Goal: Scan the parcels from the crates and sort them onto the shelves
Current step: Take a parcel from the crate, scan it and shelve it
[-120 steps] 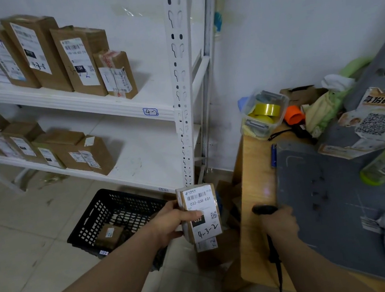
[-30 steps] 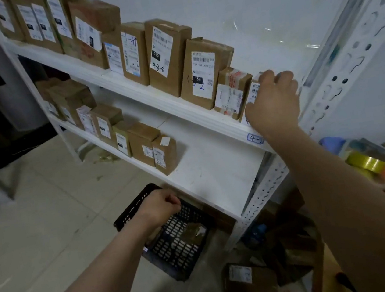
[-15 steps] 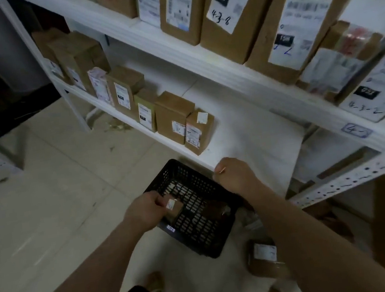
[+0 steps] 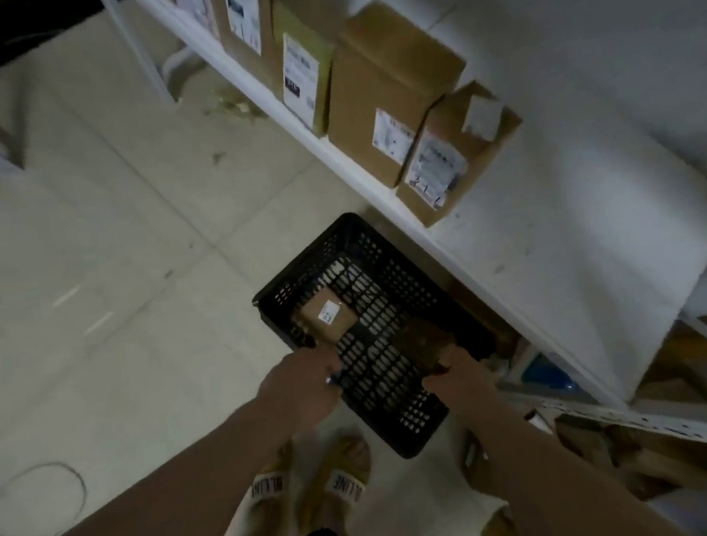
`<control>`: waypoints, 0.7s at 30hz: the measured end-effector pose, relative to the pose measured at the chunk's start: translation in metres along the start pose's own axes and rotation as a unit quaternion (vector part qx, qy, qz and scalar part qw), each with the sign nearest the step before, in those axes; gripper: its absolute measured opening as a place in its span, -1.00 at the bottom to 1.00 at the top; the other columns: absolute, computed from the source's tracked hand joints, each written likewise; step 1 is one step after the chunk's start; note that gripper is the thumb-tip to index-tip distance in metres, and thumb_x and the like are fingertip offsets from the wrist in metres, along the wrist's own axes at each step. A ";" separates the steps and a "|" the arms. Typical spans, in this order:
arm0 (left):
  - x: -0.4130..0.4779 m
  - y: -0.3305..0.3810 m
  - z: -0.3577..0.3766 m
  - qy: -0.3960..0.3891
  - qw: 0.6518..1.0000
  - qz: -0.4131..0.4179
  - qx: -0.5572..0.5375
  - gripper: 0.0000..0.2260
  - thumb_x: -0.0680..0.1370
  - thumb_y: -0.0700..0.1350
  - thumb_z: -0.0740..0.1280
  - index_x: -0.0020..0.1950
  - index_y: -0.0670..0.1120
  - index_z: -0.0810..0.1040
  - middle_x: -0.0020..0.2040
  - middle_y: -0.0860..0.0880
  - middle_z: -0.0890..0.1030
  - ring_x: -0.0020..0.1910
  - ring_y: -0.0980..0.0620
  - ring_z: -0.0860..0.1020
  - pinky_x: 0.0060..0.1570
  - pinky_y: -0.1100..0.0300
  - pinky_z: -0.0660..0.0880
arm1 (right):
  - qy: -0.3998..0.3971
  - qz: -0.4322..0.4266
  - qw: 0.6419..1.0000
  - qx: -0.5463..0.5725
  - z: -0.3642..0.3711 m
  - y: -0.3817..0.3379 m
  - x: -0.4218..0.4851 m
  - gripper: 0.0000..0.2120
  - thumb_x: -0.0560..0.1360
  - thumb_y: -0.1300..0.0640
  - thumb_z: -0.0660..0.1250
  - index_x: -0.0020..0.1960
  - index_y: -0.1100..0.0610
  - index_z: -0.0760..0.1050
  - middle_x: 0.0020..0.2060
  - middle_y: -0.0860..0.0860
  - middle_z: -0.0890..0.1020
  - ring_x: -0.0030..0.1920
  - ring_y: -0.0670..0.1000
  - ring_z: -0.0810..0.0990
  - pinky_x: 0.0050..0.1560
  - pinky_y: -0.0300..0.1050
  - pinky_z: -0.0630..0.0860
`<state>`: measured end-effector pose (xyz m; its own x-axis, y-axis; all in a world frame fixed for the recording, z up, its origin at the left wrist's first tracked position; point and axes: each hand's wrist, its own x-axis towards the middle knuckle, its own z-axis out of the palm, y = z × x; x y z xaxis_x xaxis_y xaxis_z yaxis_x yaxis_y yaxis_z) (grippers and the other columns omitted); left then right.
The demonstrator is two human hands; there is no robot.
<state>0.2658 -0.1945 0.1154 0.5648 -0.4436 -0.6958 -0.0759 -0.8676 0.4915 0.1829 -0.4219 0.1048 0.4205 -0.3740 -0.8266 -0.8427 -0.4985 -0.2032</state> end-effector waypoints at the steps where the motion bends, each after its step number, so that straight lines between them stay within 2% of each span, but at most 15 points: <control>1: 0.016 -0.002 0.009 -0.001 1.000 0.004 0.001 -0.70 0.62 -0.06 0.33 0.35 0.01 0.49 0.33 0.02 0.50 0.28 -0.01 0.49 0.19 0.18 0.43 | -0.001 0.001 1.000 -0.008 0.006 0.002 0.019 -0.42 0.58 0.07 0.35 0.51 0.21 0.25 0.36 0.16 0.44 0.35 0.17 0.41 0.17 -0.15 0.34; 2: 0.032 -0.003 0.019 0.000 1.000 0.010 0.004 -0.69 0.61 -0.07 0.33 0.36 0.00 0.49 0.33 0.02 0.49 0.30 -0.04 0.48 0.20 0.17 0.43 | 0.003 0.001 1.000 -0.012 0.014 0.005 0.039 -0.39 0.56 0.06 0.38 0.52 0.20 0.25 0.38 0.16 0.42 0.36 0.18 0.40 0.20 -0.14 0.37; 4: 0.064 -0.009 0.038 0.000 1.000 0.015 0.027 -0.70 0.59 -0.07 0.35 0.32 -0.01 0.50 0.31 -0.02 0.50 0.28 -0.08 0.49 0.22 0.07 0.48 | 0.019 0.004 1.000 -0.021 0.028 0.010 0.077 -0.33 0.50 0.02 0.45 0.50 0.14 0.25 0.38 0.18 0.39 0.33 0.21 0.41 0.26 0.01 0.46; 6: 0.094 -0.018 0.059 -0.012 0.999 0.014 0.044 -0.68 0.58 -0.04 0.36 0.33 -0.01 0.49 0.31 -0.05 0.49 0.28 -0.08 0.46 0.24 0.03 0.48 | 0.032 0.010 0.997 -0.070 0.042 0.019 0.115 -0.26 0.44 -0.06 0.48 0.50 0.08 0.23 0.38 0.20 0.34 0.35 0.26 0.38 0.33 0.14 0.43; 8: 0.124 -0.030 0.079 -0.025 0.999 0.019 0.043 -0.61 0.59 -0.01 0.35 0.41 0.01 0.44 0.38 -0.05 0.44 0.34 -0.06 0.41 0.30 0.07 0.44 | 0.046 0.011 0.991 -0.129 0.052 0.027 0.151 -0.18 0.40 -0.15 0.50 0.51 0.02 0.18 0.41 0.21 0.29 0.39 0.29 0.33 0.40 0.22 0.35; 12: 0.182 -0.053 0.117 -0.033 0.998 0.028 0.043 -0.55 0.62 0.03 0.33 0.49 0.03 0.36 0.43 -0.03 0.41 0.39 -0.05 0.37 0.28 0.14 0.42 | 0.072 0.006 0.970 -0.232 0.069 0.056 0.225 0.02 0.33 -0.31 0.52 0.57 -0.03 0.03 0.50 0.20 0.20 0.48 0.28 0.23 0.44 0.23 0.27; 16: 0.230 -0.074 0.142 -0.018 0.998 0.037 0.050 -0.63 0.62 0.01 0.33 0.42 0.07 0.41 0.36 -0.01 0.44 0.33 -0.03 0.41 0.22 0.15 0.45 | 0.043 -0.002 0.953 -0.300 0.080 0.082 0.292 0.17 0.27 -0.41 0.49 0.61 -0.07 -0.12 0.56 0.22 0.06 0.56 0.29 0.06 0.52 0.25 0.13; 21: 0.266 -0.094 0.166 0.002 0.998 0.053 0.044 -0.64 0.62 0.01 0.33 0.42 0.07 0.43 0.43 0.00 0.39 0.43 -0.03 0.32 0.35 0.17 0.35 | 0.002 0.005 0.939 -0.343 0.093 0.106 0.343 0.30 0.24 -0.39 0.53 0.62 -0.09 -0.29 0.59 0.26 -0.09 0.59 0.31 -0.08 0.53 0.27 0.04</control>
<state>0.2868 -0.2678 -0.2026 0.5525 -0.5333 -0.6406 -0.2065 -0.8322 0.5146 0.2069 -0.5303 -0.2488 0.4158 -0.3828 -0.8250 -0.4323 -0.8813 0.1910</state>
